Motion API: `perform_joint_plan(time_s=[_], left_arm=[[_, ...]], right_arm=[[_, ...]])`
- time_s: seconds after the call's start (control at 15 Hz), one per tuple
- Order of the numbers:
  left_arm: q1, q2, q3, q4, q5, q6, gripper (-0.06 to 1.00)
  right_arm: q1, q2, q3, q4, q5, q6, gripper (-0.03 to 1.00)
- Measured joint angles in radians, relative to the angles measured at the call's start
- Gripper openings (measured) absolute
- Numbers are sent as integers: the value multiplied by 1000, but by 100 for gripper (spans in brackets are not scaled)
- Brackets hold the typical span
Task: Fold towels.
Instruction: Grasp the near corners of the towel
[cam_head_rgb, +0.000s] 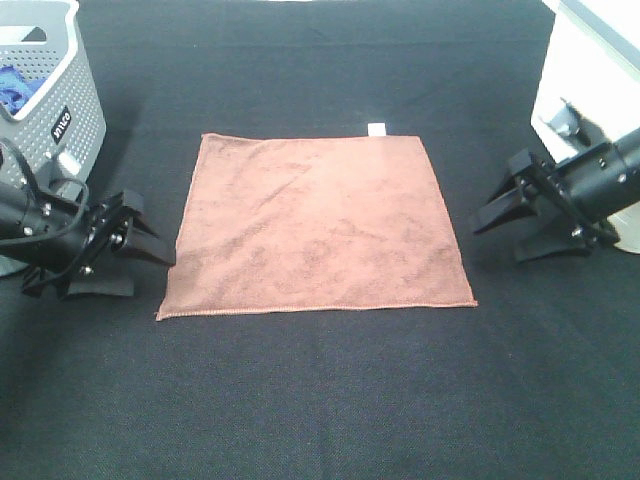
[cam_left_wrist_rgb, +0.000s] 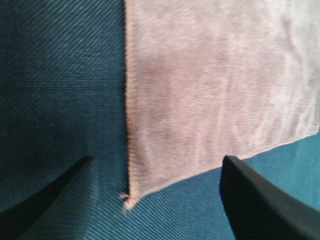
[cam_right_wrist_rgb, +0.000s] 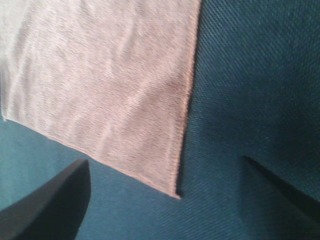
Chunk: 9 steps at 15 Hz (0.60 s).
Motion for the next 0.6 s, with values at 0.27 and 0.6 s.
perform_joint_plan(time_s=[0.27, 0.6], left_arm=[[-24, 53, -25, -12, 0, 11, 66], [-136, 86, -55, -85, -33, 27, 66]], right_arm=[[4, 58, -1, 0, -19, -36, 74], [130, 108, -29, 47, -52, -47, 74]])
